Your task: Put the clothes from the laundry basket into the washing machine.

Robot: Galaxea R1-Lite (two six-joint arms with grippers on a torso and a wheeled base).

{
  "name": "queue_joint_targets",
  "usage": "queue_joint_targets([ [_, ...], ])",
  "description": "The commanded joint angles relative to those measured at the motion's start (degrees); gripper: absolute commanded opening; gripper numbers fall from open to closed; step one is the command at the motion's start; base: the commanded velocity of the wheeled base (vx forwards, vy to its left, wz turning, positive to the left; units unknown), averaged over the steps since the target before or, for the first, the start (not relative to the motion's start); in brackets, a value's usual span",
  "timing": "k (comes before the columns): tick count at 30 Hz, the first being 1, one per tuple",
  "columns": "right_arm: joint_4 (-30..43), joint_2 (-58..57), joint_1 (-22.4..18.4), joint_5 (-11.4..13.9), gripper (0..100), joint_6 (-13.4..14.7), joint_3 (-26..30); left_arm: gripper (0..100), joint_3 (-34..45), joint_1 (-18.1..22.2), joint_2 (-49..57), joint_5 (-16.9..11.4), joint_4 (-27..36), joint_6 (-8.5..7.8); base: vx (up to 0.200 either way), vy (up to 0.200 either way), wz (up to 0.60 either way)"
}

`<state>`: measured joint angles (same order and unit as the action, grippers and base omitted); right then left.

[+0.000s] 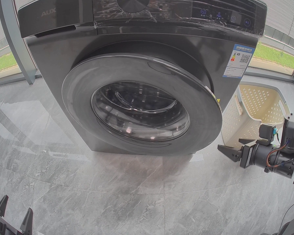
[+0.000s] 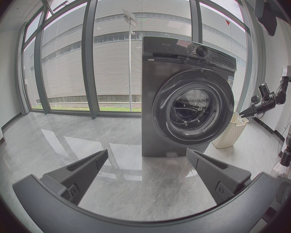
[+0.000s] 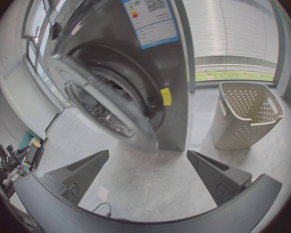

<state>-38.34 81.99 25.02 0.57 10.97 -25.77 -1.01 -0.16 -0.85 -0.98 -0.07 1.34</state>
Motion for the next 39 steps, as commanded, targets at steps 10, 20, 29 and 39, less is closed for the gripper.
queue_joint_targets([
  [10, -0.95, -1.93, 11.02, 0.75, 100, 2.92, 1.69, 100, 1.01, -0.02, 0.68, 0.01, -0.01, -0.2, 0.0, 0.0, 0.0],
  [20, -10.18, 2.47, 10.4, -0.31, 100, 2.39, -1.74, 100, 1.01, 0.07, 0.68, -0.08, -0.01, -0.55, 0.16, 0.0, 0.0],
  [29, -10.88, 3.61, 9.61, -1.54, 100, 2.48, -4.64, 100, 1.01, 0.07, 0.68, -0.08, -0.01, -0.55, 0.178, 0.0, 0.0],
  [39, -10.88, 3.44, 9.35, -2.33, 100, 2.39, -5.61, 100, 1.01, 0.07, 0.68, -0.08, -0.01, -0.46, 0.0, 0.0, 0.0],
])
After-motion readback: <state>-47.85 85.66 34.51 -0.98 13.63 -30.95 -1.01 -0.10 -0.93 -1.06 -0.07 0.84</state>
